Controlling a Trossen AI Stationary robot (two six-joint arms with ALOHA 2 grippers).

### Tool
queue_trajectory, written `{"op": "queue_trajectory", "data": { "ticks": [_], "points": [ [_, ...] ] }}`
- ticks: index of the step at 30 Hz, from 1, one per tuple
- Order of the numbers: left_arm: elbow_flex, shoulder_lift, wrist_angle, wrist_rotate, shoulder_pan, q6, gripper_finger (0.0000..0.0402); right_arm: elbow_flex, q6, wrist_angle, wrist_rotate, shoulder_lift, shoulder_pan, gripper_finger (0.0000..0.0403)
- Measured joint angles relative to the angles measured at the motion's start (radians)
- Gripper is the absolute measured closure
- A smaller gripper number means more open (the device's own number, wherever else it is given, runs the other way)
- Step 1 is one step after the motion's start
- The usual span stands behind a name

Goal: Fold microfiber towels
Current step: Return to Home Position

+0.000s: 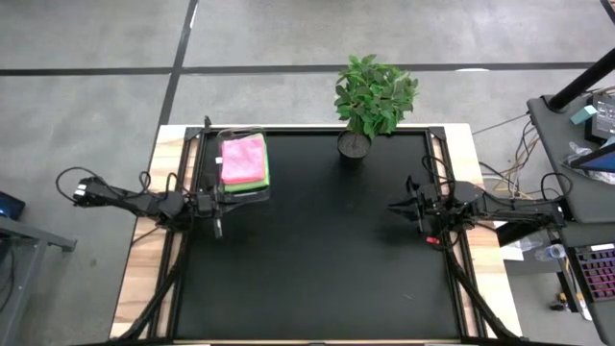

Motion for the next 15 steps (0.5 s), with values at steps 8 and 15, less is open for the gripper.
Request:
{"op": "queue_trajectory", "data": {
  "ticks": [8,15],
  "points": [
    [-0.001,0.010,0.000,0.000,0.000,0.000,0.0402,0.001,0.000,-0.001,0.000,0.000,0.000,0.0369],
    [-0.001,0.010,0.000,0.000,0.000,0.000,0.0402,0.001,0.000,-0.001,0.000,0.000,0.000,0.0369]
  ]
}}
